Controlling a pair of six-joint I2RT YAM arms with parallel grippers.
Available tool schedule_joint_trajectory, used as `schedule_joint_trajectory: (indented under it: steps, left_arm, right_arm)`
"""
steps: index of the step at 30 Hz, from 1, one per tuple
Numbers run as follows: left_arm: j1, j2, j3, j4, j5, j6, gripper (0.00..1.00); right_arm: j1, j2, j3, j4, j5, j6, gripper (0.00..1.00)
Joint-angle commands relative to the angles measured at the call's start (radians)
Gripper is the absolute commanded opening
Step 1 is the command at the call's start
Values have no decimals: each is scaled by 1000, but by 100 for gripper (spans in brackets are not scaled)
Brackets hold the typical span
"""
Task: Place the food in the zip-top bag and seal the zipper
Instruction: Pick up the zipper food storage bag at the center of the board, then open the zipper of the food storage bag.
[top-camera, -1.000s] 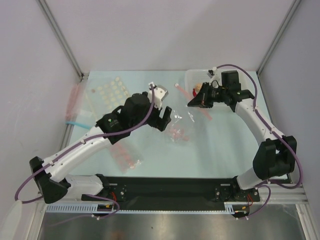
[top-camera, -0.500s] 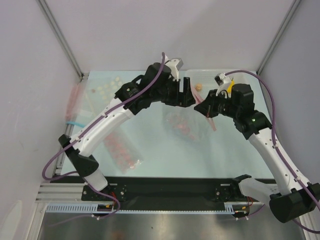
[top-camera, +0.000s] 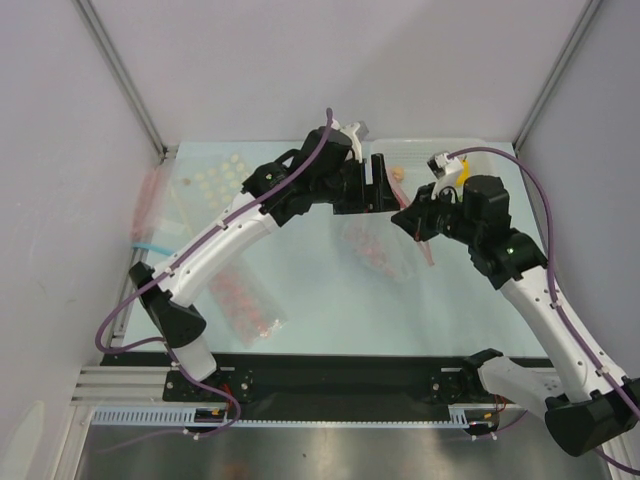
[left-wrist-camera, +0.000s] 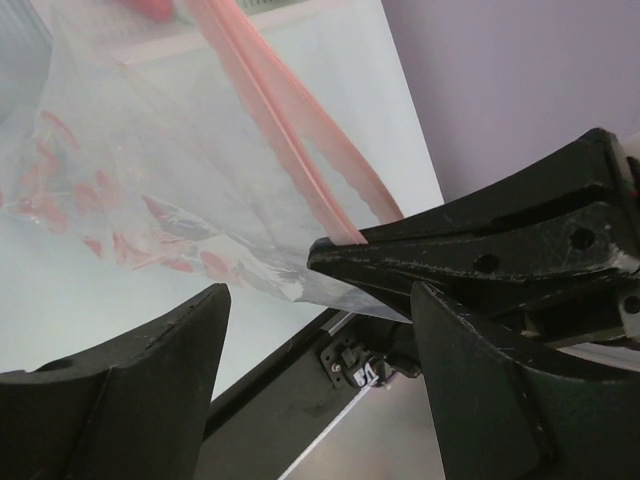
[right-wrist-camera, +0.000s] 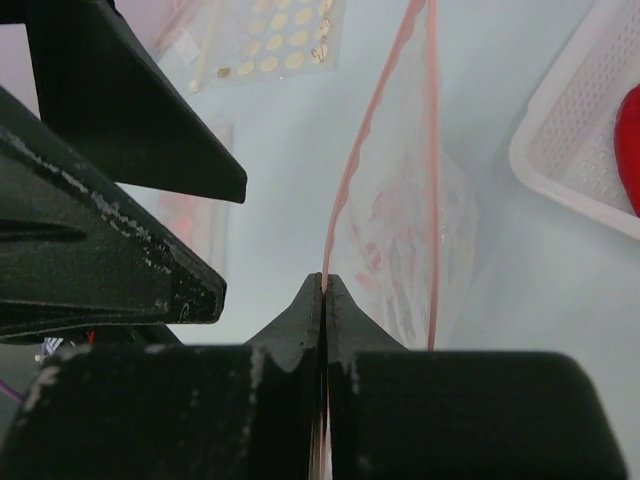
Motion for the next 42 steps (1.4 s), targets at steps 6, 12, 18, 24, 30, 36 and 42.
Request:
schedule_joint_trajectory:
  steps: [6,12,18,24,30,36,42]
  left_arm:
    - [3,2,18,68,-27,-98,77]
    - [3,49,30,62,-50,-103,70]
    - [3,103,57,50,-64,-94,69]
    - [3,138,92,28,-73,-62,46]
    - [3,117,57,33,-107,-23,0]
    - [1,72,12,13,-176,50,0]
    - [-5,32,-19,8,-207,83,0]
  right_arm:
    - [28,-49,-26,40,48,-25,0]
    - [50,-50,-33,53,69,-23,0]
    - [70,-50,-30,67,72,-28,0]
    - [100,-47,-33,61,81,-32,2]
    - [107,-49,-36,46,97,-20,38]
    - [107,-49,29,-6,118,26,49]
    - [107,-23,124,-91,178,38,52]
